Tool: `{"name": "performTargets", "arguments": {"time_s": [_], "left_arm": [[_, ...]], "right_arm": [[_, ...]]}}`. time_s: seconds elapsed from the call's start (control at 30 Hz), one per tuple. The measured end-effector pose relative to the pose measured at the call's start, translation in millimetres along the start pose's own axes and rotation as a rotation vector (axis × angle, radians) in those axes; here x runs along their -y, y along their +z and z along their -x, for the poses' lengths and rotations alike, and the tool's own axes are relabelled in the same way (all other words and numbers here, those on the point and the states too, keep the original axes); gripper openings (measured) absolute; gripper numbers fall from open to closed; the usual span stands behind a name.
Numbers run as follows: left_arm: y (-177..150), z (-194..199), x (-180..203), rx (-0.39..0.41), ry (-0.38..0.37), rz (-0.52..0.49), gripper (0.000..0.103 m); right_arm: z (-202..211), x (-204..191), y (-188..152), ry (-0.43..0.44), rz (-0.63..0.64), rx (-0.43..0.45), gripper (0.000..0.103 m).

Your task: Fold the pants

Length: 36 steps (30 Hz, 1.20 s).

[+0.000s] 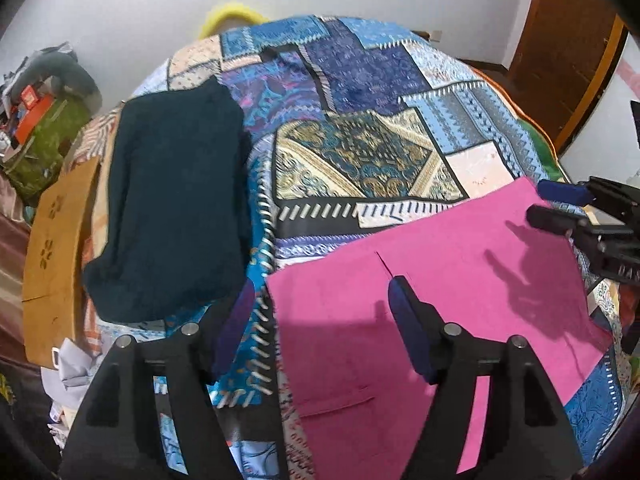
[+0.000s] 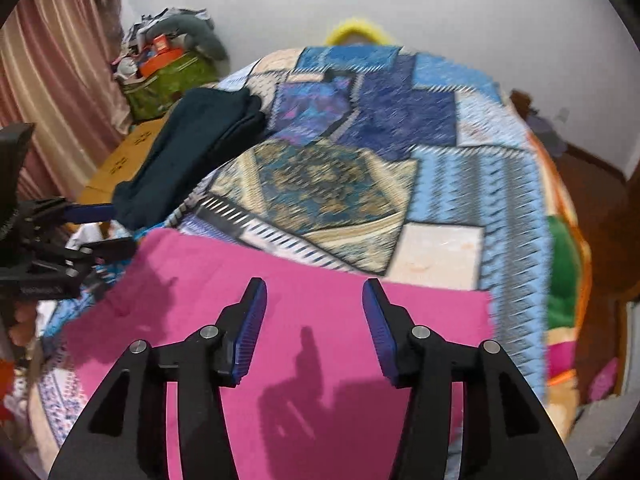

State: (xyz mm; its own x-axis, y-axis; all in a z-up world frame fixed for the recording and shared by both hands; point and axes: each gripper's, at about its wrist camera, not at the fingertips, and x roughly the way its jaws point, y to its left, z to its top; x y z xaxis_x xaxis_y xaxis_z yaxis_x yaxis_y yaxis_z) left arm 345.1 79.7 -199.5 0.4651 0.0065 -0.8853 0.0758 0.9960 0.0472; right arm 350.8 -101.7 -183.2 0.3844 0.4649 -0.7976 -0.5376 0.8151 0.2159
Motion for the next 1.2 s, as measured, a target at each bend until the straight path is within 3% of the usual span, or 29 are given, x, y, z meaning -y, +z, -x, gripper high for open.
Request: {"name": "performTargets", "arguments": {"time_s": [0.1, 0.4, 0.53, 0.73, 0.87, 1.2], "left_arm": [[-1, -17, 1, -0.042, -0.022, 0.009, 0.069], [-8, -60, -4, -0.171, -0.046, 0.024, 0.070], [-18, -55, -1, -0.155, -0.047, -0.002, 0.076], [-41, -39, 11, -0.140, -0.021, -0.075, 0.079], [-54, -25, 11, -0.132, -0.024, -0.066, 0.079], [-95, 13, 22, -0.074, 0.019, -0.075, 0.081]], "right_arm": [[-16, -7, -2, 0.042, -0.020, -0.044, 0.055], [-77, -15, -19, 0.090, -0.058, -0.256, 0.060], [-71, -28, -30, 0.064, 0.045, -0.248, 0.070], [-47, -35, -50, 0.050, 0.065, -0.243, 0.070], [-26, -36, -70, 0.020, 0.084, -0.245, 0.070], [15, -22, -110, 0.003, -0.026, -0.194, 0.073]]}}
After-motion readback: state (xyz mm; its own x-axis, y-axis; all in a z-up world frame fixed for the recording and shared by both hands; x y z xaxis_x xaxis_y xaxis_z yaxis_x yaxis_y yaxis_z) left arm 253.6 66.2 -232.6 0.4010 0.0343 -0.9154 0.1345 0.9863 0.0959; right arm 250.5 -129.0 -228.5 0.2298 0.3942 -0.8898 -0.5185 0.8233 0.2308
